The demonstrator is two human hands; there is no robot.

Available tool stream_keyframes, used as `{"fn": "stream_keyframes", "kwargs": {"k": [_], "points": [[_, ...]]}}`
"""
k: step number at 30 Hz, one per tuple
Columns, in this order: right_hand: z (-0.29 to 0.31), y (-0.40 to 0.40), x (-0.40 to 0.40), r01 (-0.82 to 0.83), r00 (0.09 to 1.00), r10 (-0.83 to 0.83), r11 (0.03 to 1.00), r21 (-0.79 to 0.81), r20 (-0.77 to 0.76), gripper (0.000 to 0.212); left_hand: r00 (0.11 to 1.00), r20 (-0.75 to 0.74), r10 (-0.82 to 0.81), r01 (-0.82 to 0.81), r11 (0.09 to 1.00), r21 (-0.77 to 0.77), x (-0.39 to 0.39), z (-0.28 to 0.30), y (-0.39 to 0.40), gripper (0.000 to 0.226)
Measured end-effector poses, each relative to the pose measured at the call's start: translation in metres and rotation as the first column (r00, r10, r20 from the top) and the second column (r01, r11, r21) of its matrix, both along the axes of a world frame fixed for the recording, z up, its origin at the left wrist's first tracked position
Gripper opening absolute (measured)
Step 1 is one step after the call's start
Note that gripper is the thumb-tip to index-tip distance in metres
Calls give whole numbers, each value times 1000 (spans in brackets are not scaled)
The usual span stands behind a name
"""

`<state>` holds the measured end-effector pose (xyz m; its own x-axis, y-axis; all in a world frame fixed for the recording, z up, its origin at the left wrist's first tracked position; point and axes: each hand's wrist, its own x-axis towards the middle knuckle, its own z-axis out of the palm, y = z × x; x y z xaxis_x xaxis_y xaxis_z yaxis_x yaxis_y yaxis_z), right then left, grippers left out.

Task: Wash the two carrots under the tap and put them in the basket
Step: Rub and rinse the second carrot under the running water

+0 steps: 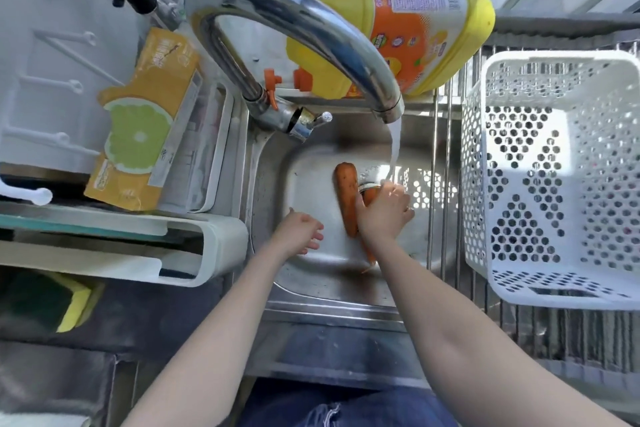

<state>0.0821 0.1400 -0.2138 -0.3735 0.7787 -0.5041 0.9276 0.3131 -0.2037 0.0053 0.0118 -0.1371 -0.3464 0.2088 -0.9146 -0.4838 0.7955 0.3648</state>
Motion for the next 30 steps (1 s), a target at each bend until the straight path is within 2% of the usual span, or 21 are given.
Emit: {"fn": "stream_keyframes", "kwargs": {"k": [1,3,6,8,10,13,16,18,20,22,25,27,28,30], "points": [[0,-4,-3,-96,995,96,995,29,-21,62,1000,-25,11,-11,1000,16,0,-1,0,18],[-5,-11,-11,-209,978,209,978,-4,26,72,994,-87,61,-56,997,53,-1,-2,-2,22],[-10,-12,-23,-293,946,295,955,-35,133,78,978,-126,167,-153,982,115,-5,0,-2,22],[-15,-8,-30,-337,923,338,941,-37,183,75,962,-141,232,-211,966,150,-7,1,-3,22],[-18,-3,-32,-315,927,317,948,-45,201,69,949,-166,267,-240,957,165,-10,2,-5,25],[-7,6,-26,-284,953,290,956,-66,89,55,938,-178,296,-266,948,175,-12,2,-6,29],[23,18,-17,-180,978,146,954,-241,-151,41,920,-181,348,-318,931,178,-13,1,-2,24],[45,26,-14,-181,964,111,939,-292,-243,42,886,-133,445,-416,888,197,-15,4,6,17],[69,33,-16,-189,955,93,921,-340,-280,48,846,-35,532,-514,831,214,-18,11,19,26],[96,41,-22,-209,955,81,867,-453,-286,54,840,37,542,-536,817,213,-20,19,30,36],[139,56,-40,-390,920,306,773,-501,-243,55,822,152,549,-570,789,229,-23,30,38,39],[163,69,-50,-458,889,388,729,-508,-245,50,751,270,603,-658,717,230,-26,36,40,44],[172,76,-52,-444,896,349,714,-542,-275,49,731,302,612,-679,698,228,-27,40,41,43],[186,88,-51,-345,923,111,664,-664,-368,41,745,327,581,-659,717,227,-27,50,39,37]]}}
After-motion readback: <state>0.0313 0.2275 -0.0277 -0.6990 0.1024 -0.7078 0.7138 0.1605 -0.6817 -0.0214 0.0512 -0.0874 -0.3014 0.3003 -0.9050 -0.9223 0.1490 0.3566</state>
